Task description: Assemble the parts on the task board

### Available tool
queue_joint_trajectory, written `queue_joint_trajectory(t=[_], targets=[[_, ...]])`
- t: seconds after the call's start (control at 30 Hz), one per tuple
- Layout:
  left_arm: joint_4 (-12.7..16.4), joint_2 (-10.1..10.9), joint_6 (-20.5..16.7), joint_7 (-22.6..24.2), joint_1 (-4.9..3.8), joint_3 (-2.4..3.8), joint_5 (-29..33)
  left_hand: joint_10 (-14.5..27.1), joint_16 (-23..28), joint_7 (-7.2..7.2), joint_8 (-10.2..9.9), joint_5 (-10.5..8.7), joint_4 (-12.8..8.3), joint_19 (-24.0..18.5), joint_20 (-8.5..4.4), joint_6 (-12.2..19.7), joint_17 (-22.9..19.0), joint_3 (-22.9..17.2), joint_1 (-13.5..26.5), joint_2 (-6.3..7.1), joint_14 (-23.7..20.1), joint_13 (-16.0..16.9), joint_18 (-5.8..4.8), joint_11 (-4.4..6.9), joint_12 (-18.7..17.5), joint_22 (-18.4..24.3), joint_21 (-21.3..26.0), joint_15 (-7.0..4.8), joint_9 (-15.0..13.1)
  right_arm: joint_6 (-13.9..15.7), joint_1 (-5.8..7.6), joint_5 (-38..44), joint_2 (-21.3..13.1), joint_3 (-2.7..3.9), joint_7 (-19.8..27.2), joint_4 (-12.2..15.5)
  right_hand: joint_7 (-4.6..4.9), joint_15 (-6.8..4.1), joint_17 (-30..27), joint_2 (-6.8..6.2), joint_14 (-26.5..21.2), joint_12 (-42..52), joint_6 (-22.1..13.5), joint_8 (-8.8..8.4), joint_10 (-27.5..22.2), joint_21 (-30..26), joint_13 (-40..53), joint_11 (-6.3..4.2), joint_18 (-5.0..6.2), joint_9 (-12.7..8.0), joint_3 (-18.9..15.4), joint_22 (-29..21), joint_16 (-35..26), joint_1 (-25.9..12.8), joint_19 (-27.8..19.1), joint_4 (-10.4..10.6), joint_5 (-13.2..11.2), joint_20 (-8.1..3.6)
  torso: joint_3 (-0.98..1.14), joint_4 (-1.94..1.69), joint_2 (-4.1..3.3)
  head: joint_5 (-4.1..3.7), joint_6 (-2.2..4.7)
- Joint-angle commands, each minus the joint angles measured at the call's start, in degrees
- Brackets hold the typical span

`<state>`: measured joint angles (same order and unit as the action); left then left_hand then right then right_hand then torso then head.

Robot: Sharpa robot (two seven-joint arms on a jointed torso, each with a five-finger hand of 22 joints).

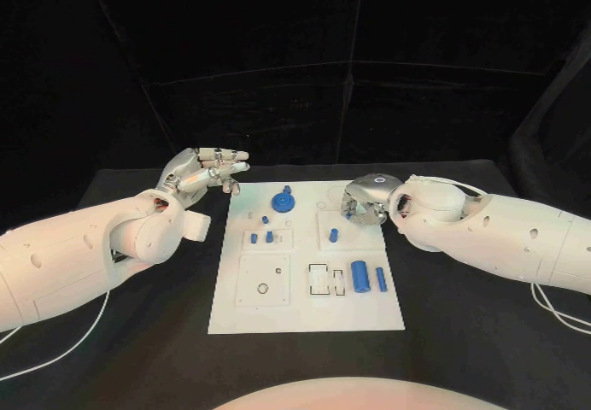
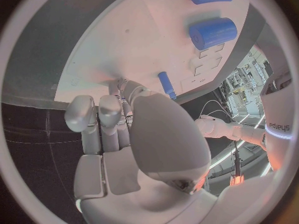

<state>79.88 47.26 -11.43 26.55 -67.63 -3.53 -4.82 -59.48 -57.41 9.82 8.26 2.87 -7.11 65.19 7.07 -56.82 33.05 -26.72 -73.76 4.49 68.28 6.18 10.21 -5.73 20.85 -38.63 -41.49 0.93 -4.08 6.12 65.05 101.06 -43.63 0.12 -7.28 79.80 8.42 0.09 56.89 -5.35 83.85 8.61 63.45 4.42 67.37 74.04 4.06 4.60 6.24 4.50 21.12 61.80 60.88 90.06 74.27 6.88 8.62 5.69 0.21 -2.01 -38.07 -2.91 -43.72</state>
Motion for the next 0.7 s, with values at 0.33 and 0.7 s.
queue_joint_trajectory(t=[0.33, 0.7], targets=[[0.00, 0.04, 0.56, 0.23, -0.07, 0.05, 0.33, 0.19, 0.17, 0.03, 0.25, -0.03, -0.10, -0.09, -0.31, -0.36, -0.12, 0.44, -0.19, -0.35, -0.34, 0.11, 0.34, 0.00, 0.29, 0.10, 0.44, 0.04, 0.00, 3.32, -0.19, -0.33, -0.31, -0.18, -1.27, 0.45, -0.23, -0.68, 1.57, -0.01, 0.92, -0.61, 1.47, 0.18, 1.32, 1.60, -0.17, -0.40, -0.78, 0.22, 2.74, 2.08, 1.56, -2.14, 1.29, -1.44, -0.13, -0.20, 0.00, 0.04, 0.08, -0.27, 0.07], [-0.21, 0.10, 0.64, 0.01, -0.07, 0.04, 0.33, 0.31, 0.21, 0.06, 0.27, -0.03, -0.17, -0.09, -0.32, -0.31, -0.21, 0.54, -0.29, -0.36, -0.41, 0.13, 0.33, -0.03, 0.40, 0.17, 0.54, 0.05, 0.01, 8.76, -0.18, -1.24, -2.51, -0.14, -1.13, 3.14, -0.25, -0.74, 2.22, -0.26, 1.04, -0.91, 1.65, -0.01, 1.50, 2.09, -0.20, -0.42, -0.90, 0.23, 3.80, 2.76, 2.22, -3.01, 1.60, -2.23, -0.12, -0.24, -0.02, -0.02, 0.15, -0.44, 0.14]])
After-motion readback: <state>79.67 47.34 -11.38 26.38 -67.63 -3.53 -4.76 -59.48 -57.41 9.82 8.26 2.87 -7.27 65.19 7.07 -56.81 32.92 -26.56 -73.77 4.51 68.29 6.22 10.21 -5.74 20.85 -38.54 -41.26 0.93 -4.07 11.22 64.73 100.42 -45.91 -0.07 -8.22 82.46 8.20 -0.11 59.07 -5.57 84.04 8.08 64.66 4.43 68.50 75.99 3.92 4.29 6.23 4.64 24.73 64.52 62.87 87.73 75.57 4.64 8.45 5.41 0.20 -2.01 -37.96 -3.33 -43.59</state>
